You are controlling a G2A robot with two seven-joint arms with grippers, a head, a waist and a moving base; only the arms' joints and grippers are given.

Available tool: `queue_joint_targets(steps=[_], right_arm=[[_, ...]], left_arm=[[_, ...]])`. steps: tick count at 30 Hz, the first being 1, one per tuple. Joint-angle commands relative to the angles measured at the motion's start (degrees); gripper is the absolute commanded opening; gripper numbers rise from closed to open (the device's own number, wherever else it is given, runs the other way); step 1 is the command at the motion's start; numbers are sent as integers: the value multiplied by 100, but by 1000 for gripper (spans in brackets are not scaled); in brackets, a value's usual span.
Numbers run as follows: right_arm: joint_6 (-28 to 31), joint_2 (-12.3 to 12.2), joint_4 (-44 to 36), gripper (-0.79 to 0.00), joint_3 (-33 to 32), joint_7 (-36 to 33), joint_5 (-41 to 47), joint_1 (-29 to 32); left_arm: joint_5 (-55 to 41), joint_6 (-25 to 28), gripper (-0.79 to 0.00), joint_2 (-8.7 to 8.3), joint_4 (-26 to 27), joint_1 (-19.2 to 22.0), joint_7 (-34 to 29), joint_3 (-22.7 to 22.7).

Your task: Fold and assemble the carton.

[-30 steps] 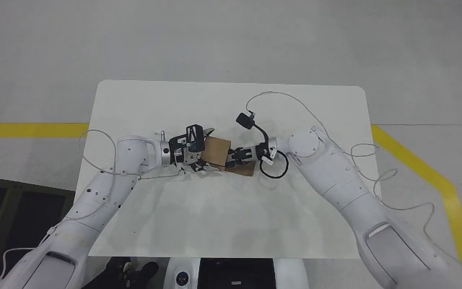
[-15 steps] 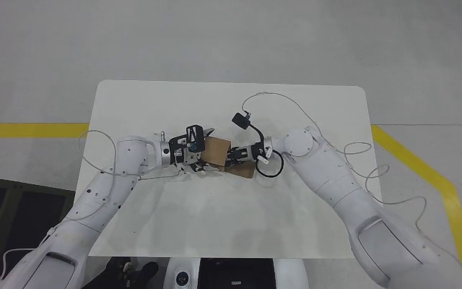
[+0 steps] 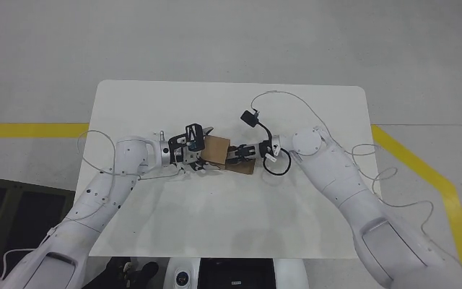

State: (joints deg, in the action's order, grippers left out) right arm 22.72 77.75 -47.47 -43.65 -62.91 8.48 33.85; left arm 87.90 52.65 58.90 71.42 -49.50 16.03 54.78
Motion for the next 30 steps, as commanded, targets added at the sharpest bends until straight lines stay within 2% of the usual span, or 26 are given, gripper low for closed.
queue_joint_targets(steps=[1,4,9,13,16,22,30], right_arm=[[-184,-105,-247,-785,-150,-56,-151,87],[-526,-301,-789,-785,-458,-128,-404,322],[-1438,-704,-2142,-588,-1219,-235,-998,1020],[-2168,-981,-3269,-563,-1860,-384,-1436,1762],[-2425,-1105,-3763,-566,-2199,-436,-1551,2224],[-2475,-1185,-3962,-570,-2366,-365,-1548,2583],[-2134,-1100,-3165,-579,-2030,-64,-1347,2218]], left_arm=[[-38,-4,0,4,-9,2,-30,6],[-67,-9,0,8,2,0,-55,13],[-91,-15,0,9,14,-10,-73,30],[-111,-8,0,9,32,-22,-82,43],[-104,-8,0,7,45,-35,-80,51],[-98,-2,0,5,78,-58,-97,65],[-74,-4,0,-2,123,-86,-99,91]])
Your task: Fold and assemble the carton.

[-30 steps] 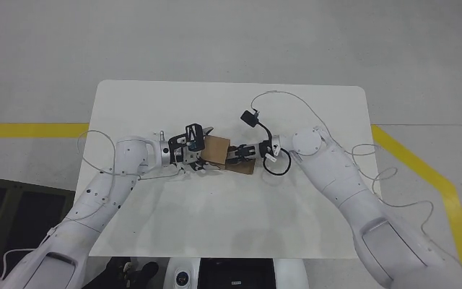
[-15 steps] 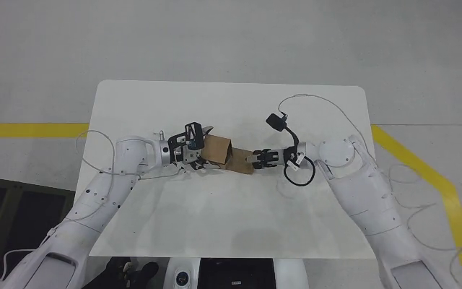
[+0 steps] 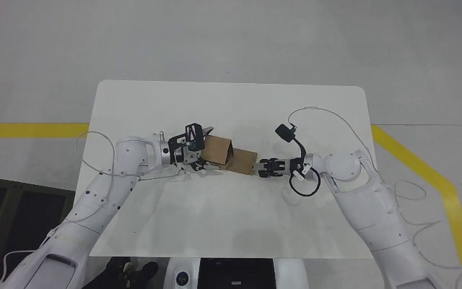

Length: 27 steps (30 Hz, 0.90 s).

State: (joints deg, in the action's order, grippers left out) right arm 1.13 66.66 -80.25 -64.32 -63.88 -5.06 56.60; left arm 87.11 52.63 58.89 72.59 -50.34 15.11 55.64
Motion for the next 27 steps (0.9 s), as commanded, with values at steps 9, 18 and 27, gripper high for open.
queue_joint_targets(steps=[9,18,27], right_arm=[[149,105,628,-582,394,209,53,-434],[376,258,1139,-579,821,223,341,-823],[655,295,1062,-566,862,216,613,-926]], left_arm=[[6,9,0,-7,20,-20,-16,37],[0,21,0,-6,30,-33,-14,46],[47,14,0,-16,53,-58,-3,73]])
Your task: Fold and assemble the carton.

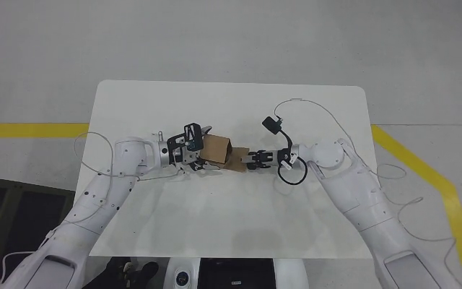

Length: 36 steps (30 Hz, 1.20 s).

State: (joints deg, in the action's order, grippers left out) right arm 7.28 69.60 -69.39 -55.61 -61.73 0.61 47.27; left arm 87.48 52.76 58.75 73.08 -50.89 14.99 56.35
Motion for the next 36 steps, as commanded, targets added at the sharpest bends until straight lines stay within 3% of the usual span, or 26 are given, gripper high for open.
queue_joint_targets(steps=[1,22,27,36], right_arm=[[56,2,-59,-563,-3,5,55,5],[969,116,295,-563,80,132,1024,-59],[1106,158,505,-637,147,195,1128,-116],[1018,213,687,-656,276,234,1040,-267]], left_arm=[[16,1,0,-2,6,-6,15,4],[138,-12,0,-24,36,-55,94,47],[163,-15,0,-27,29,-59,116,51],[180,-14,0,-29,37,-66,112,52]])
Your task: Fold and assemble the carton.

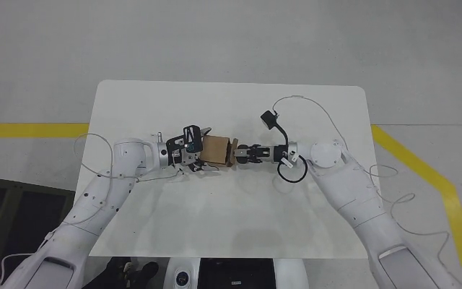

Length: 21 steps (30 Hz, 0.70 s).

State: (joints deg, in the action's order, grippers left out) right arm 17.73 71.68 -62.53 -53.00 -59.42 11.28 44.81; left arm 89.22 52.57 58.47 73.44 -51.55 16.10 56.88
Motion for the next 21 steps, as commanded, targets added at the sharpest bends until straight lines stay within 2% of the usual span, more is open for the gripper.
queue_joint_targets(steps=[1,9,21], right_arm=[[-48,11,-4,-656,32,3,-51,-42],[-329,46,-21,-653,165,-45,-321,-227],[-639,51,-222,-696,230,-101,-608,-317]], left_arm=[[7,6,0,-1,1,0,3,-1],[17,9,0,-2,-19,1,15,1],[22,6,0,1,-53,17,12,-6]])
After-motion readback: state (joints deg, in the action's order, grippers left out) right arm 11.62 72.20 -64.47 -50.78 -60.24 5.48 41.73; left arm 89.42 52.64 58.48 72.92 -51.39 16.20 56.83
